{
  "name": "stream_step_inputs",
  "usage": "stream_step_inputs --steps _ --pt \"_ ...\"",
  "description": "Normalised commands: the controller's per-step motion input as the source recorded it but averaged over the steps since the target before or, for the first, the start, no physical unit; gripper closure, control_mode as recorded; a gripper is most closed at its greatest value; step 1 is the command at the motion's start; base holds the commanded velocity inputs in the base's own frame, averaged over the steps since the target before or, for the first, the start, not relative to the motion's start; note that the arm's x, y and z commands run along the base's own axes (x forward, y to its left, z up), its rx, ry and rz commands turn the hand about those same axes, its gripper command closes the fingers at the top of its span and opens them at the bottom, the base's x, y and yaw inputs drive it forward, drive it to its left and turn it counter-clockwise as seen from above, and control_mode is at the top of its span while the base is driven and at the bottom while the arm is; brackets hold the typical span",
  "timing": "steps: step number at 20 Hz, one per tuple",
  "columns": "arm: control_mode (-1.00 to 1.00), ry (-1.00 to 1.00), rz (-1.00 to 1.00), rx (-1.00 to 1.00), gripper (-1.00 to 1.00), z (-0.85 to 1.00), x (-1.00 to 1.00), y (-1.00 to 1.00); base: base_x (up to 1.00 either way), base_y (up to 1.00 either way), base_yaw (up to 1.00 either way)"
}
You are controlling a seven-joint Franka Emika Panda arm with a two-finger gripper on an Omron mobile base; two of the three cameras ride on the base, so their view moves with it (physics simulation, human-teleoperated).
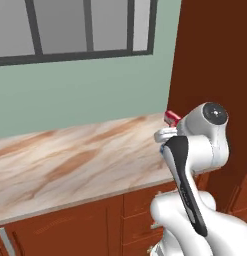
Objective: Pick the kebab skewer from the microwave and place it on plate located on the counter.
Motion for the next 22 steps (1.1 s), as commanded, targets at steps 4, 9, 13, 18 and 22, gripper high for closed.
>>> stream_step_inputs --steps 4,9,13,18,22 --pt "1.00 0.00 0.00 0.00 1.00 0.00 0.00 0.00 0.46 -0.65 0.08" --pt "1.00 0.00 0.00 0.00 1.00 0.00 0.00 0.00 0.57 -0.26 0.07" --pt "1.00 0.00 0.00 0.00 1.00 0.00 0.00 0.00 0.55 -0.22 0.09" --pt "1.00 0.00 0.00 0.00 1.00 0.00 0.00 0.00 0.35 -0.27 0.08" --pt "-1.00 0.09 0.02 0.00 1.00 -0.21 0.26 -0.27 0.05 -0.07 0.01"
